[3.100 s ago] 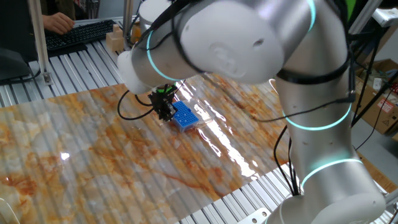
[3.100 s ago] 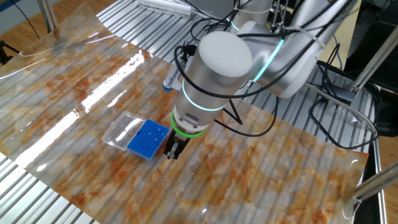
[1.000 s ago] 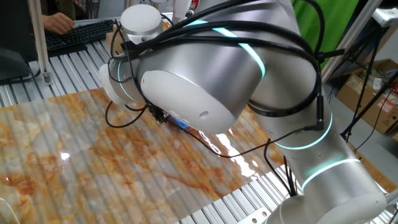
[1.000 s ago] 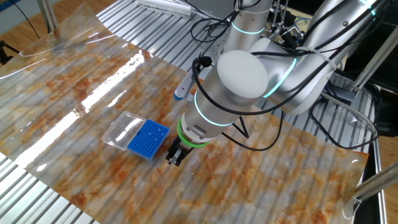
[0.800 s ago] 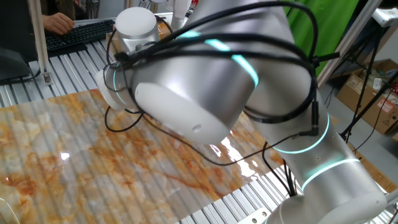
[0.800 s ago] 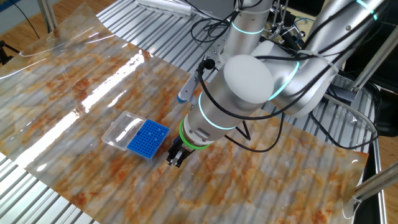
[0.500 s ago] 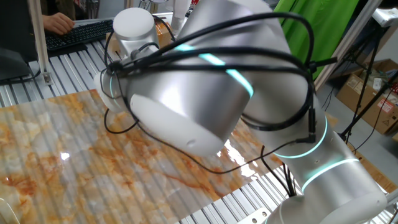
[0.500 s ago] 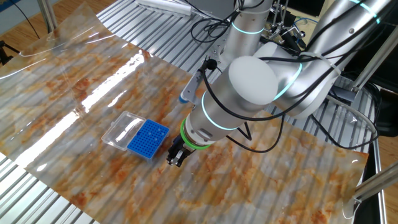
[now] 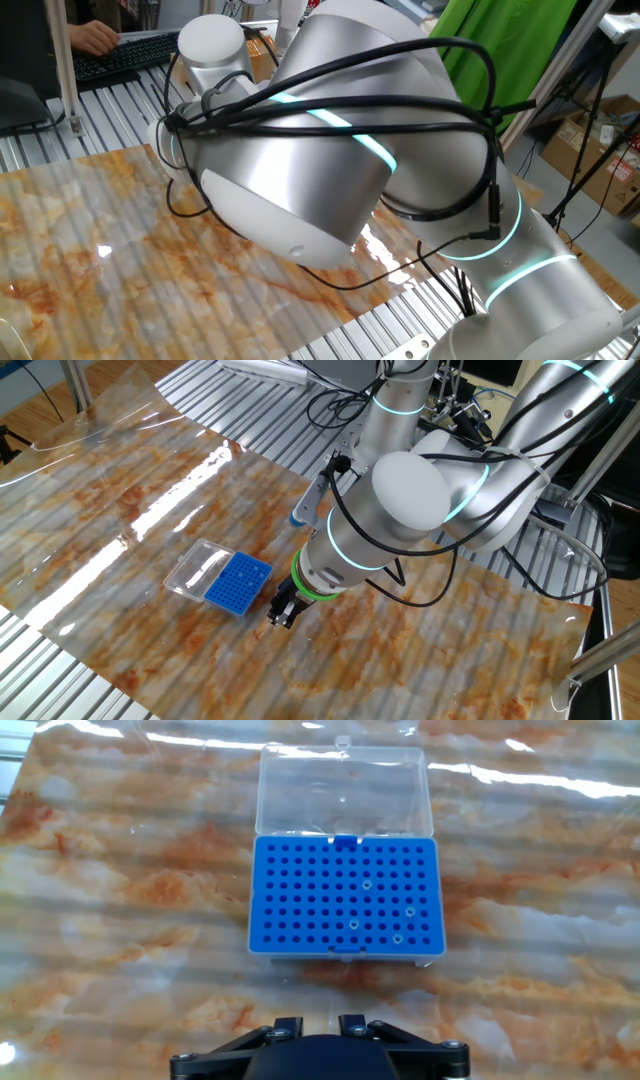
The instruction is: Insert a small pipette tip into the holder for small pipette tips
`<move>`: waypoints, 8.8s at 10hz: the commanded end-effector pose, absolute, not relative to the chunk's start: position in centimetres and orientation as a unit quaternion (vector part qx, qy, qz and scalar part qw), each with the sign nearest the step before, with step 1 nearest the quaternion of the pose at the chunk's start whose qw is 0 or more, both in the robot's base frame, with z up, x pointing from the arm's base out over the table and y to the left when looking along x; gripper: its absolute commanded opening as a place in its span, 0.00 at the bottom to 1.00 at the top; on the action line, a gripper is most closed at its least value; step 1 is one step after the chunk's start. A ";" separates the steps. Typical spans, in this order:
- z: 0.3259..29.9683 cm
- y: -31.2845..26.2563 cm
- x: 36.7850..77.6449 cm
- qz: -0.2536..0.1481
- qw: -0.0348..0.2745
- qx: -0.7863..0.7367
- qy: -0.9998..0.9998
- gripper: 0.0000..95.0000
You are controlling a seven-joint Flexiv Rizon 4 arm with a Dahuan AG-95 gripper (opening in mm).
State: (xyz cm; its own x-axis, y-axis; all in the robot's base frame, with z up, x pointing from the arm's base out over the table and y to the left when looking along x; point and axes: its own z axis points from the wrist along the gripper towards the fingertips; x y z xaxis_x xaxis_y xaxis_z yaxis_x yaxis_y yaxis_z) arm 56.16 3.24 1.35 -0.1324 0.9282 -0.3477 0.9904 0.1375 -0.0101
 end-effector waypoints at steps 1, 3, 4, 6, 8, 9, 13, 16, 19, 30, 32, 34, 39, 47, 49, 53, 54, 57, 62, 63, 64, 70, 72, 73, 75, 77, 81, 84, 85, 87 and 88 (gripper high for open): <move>1.4 3.1 56.1 -0.124 0.134 0.643 0.744 0.20; 1.6 2.9 56.0 -0.125 0.135 0.639 0.747 0.20; 1.6 2.8 56.0 -0.125 0.135 0.638 0.748 0.20; 1.7 2.8 55.9 -0.125 0.135 0.637 0.748 0.20; 1.7 2.7 55.9 -0.128 0.142 0.635 0.748 0.20; 1.7 2.7 55.9 -0.128 0.143 0.634 0.749 0.20; 1.6 2.6 55.9 -0.127 0.151 0.631 0.750 0.20; 1.6 2.6 55.9 -0.128 0.157 0.630 0.749 0.20; 1.5 2.7 56.0 -0.128 0.162 0.630 0.749 0.20; 1.2 2.8 56.2 -0.133 0.177 0.629 0.745 0.20; 1.1 2.9 56.3 -0.136 0.180 0.628 0.745 0.20; 1.0 2.9 56.3 -0.137 0.180 0.629 0.744 0.20; 0.9 2.9 56.4 -0.142 0.187 0.628 0.742 0.20; 0.7 2.9 56.1 -0.145 0.193 0.619 0.747 0.20; 0.7 2.8 56.1 -0.145 0.193 0.618 0.748 0.20; 0.6 2.7 55.9 -0.144 0.194 0.616 0.750 0.20; 0.5 2.7 55.8 -0.144 0.195 0.615 0.750 0.20; 0.5 2.7 55.6 -0.144 0.196 0.615 0.750 0.20; 0.4 2.7 55.3 -0.145 0.202 0.613 0.750 0.20; 0.4 2.7 55.3 -0.145 0.202 0.613 0.750 0.20; 0.4 2.7 55.3 -0.144 0.204 0.613 0.749 0.20; 0.4 2.7 55.3 -0.142 0.209 0.612 0.749 0.00; 0.4 2.7 55.3 -0.142 0.210 0.613 0.749 0.00; 0.4 2.7 55.3 -0.141 0.210 0.613 0.749 0.00; 0.4 2.7 55.3 -0.140 0.209 0.614 0.748 0.20; 0.4 2.7 55.3 -0.139 0.209 0.615 0.747 0.20; 0.3 2.8 55.2 -0.139 0.207 0.613 0.750 0.20; 0.2 2.8 55.0 -0.139 0.207 0.612 0.751 0.20; 0.2 2.8 55.0 -0.138 0.207 0.612 0.750 0.20; 0.2 2.8 54.9 -0.137 0.207 0.613 0.750 0.20; 0.1 2.8 54.9 -0.136 0.209 0.611 0.752 0.20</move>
